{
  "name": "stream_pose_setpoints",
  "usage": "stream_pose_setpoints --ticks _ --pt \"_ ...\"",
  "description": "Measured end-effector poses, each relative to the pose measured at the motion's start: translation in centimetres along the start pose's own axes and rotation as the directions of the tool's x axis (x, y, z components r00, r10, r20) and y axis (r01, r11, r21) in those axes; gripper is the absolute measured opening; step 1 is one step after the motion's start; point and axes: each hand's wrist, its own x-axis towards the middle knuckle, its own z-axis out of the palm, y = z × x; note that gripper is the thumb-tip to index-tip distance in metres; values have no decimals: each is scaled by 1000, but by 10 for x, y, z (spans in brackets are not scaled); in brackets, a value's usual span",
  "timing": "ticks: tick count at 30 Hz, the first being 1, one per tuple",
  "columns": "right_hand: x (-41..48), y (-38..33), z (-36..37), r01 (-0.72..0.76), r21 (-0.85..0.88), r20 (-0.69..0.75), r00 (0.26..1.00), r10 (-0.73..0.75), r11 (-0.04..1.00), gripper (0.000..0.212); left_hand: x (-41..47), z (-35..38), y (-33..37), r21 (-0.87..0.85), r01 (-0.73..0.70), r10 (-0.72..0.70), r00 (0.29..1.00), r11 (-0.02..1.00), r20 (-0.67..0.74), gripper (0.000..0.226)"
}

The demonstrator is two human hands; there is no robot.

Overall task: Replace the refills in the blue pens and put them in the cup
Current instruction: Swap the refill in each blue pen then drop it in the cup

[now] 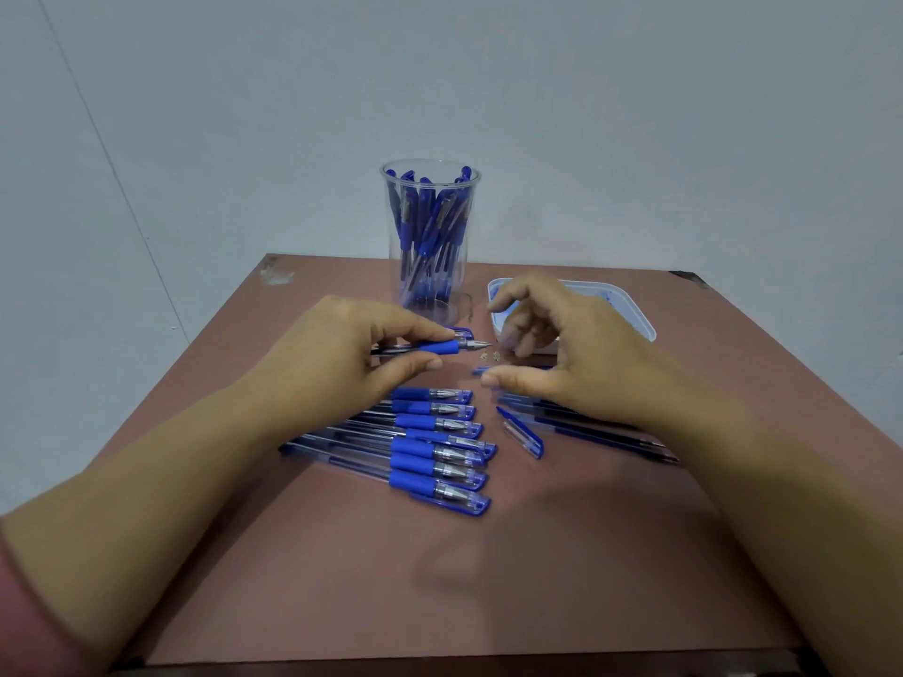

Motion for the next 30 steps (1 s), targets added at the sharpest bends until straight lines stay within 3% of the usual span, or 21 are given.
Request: stream_pose_setpoints --ticks 2,4,11,23,30 --pt "-4 1 -7 -50 -55 48 997 53 997 43 0 -1 -1 -2 11 -11 1000 1000 -9 27" --pt "-8 -1 -13 -67 -90 106 991 77 994 33 -1 -1 -1 -14 20 -20 1000 1000 -7 27" --pt "-12 -7 -9 -46 -325 285 948 144 945 25 -1 -1 -1 -16 33 -33 999 999 11 28" --pt "-10 -9 -7 -101 -239 286 943 169 966 15 -1 -1 -1 -23 21 -21 1000 1000 4 30" --pt "-11 -7 -5 -77 -288 318 933 171 954 16 0 -2 -1 -9 25 -25 1000 1000 6 29"
